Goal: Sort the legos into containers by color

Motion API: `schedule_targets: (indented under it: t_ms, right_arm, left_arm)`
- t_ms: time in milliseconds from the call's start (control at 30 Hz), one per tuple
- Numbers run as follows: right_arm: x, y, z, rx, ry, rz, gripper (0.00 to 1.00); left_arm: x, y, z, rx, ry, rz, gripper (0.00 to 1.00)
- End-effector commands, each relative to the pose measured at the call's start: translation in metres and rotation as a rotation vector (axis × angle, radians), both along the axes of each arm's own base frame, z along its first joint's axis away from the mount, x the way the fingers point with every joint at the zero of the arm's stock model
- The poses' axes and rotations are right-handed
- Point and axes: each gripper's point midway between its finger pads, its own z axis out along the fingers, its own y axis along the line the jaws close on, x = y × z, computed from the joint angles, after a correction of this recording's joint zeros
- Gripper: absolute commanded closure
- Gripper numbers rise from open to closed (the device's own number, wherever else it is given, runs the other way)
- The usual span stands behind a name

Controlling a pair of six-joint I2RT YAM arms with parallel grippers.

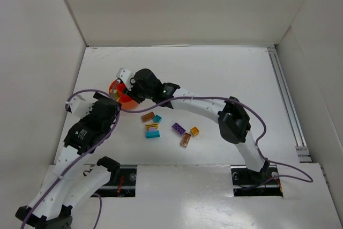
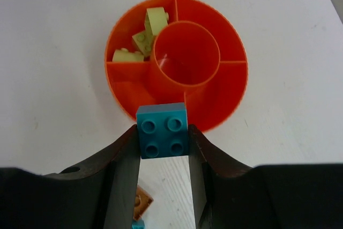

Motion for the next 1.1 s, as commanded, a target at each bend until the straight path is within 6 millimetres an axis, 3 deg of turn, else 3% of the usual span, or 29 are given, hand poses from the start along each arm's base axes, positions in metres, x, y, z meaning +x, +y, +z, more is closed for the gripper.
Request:
schedule_targets:
  t_ms: [0,200,400,600,700,833,967,1067]
  right_arm:
    - [0.002,0.028,0.029,0.114,-0.014,0.024,0.76]
    - [0.013,0.039,0.005,0.114,0.02,-0.023,0.74]
    - [0.022,0.041,0.0,0.127,0.033,-0.08,0.72]
    - [0.021,0.045,-0.009,0.131,0.06,-0.083,0.48]
    - [0.02,0.044,-0.014,0.122,0.065,-0.083,0.42]
    - [0.02,0.043,-0.008,0.13,0.061,-0.083,0.34]
    - [0.017,0.039,0.007,0.145,0.053,-0.082,0.34]
    - [0.019,0.025,0.034,0.176,0.035,-0.112,0.32]
  left_arm:
    - [-0.004,0.012,0.022,-0.001,-0.066,0.049,0.0]
    - [-0.005,0.013,0.021,0.01,-0.055,0.044,0.0]
    - [-0.006,0.013,0.02,0.017,-0.051,0.039,0.0]
    - [-0.006,0.013,0.02,0.024,-0.048,0.034,0.0]
    - [-0.006,0.013,0.02,0.024,-0.048,0.034,0.0]
    - [-0.006,0.013,0.02,0.024,-0.048,0.034,0.0]
    - [-0.006,0.013,0.02,0.031,-0.044,0.028,0.0]
    - [-0.006,0.011,0.022,0.026,-0.046,0.015,0.0]
